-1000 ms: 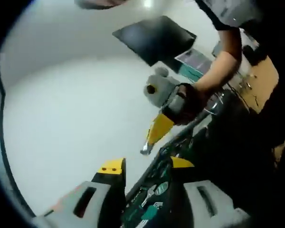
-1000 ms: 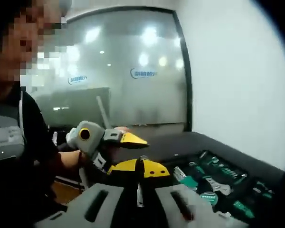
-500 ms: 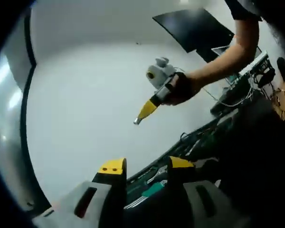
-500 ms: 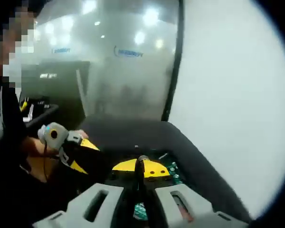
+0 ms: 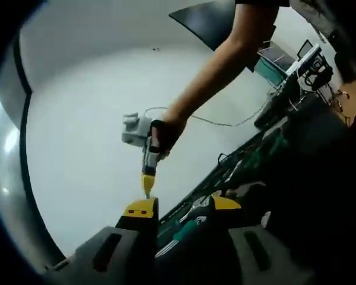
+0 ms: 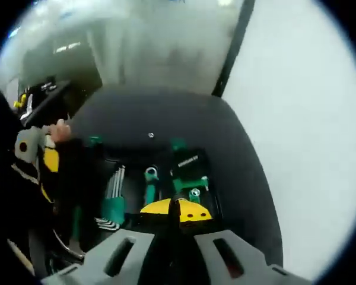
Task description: Pick up the tools and put them into their designated positions in the toolbox.
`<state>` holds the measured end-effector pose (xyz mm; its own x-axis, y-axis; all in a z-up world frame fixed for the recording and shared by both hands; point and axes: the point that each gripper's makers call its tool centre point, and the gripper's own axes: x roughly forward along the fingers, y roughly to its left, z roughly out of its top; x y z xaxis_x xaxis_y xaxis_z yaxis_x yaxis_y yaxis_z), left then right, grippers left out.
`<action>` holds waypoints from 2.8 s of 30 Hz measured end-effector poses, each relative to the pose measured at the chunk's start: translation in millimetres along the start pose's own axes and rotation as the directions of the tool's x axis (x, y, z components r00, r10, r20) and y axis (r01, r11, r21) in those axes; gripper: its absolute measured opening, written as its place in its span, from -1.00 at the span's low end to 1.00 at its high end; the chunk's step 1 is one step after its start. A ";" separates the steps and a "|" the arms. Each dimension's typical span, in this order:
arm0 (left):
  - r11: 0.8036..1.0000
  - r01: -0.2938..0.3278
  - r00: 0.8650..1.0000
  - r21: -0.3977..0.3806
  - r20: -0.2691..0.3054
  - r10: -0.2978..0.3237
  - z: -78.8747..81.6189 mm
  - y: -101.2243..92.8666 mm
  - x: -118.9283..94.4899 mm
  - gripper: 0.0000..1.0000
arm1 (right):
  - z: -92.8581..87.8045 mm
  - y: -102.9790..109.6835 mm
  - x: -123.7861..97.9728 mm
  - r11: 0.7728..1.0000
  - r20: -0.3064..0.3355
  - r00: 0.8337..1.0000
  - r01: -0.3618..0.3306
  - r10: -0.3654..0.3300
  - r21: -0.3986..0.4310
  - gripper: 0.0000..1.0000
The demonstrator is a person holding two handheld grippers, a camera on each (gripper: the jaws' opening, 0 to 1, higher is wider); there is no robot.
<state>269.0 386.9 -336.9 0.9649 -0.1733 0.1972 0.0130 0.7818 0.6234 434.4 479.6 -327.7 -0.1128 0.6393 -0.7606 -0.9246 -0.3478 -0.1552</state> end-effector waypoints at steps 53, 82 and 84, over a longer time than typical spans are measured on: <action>0.999 0.010 0.999 0.033 -0.031 -0.009 -8.9 -3.0 -1.4 -0.48 | -43.0 -28.7 86.9 0.933 -0.494 0.857 -0.286 0.147 -0.219 -1.00; 0.998 0.002 0.999 0.056 -0.033 0.000 -9.3 -1.8 -2.9 -0.49 | -29.8 -33.5 80.3 0.947 -0.325 0.945 -0.138 0.039 -0.289 -1.00; 0.999 0.005 0.999 0.054 -0.032 -0.003 -9.1 -2.3 -2.8 -0.49 | -30.3 -32.9 81.1 0.951 -0.319 0.947 -0.141 0.048 -0.275 -1.00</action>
<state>268.7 391.1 -345.8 0.9727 -0.1566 0.1710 0.0035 0.7472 0.6646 466.7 522.0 -403.3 -0.0348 0.3699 -0.9284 -0.7635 -0.6092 -0.2141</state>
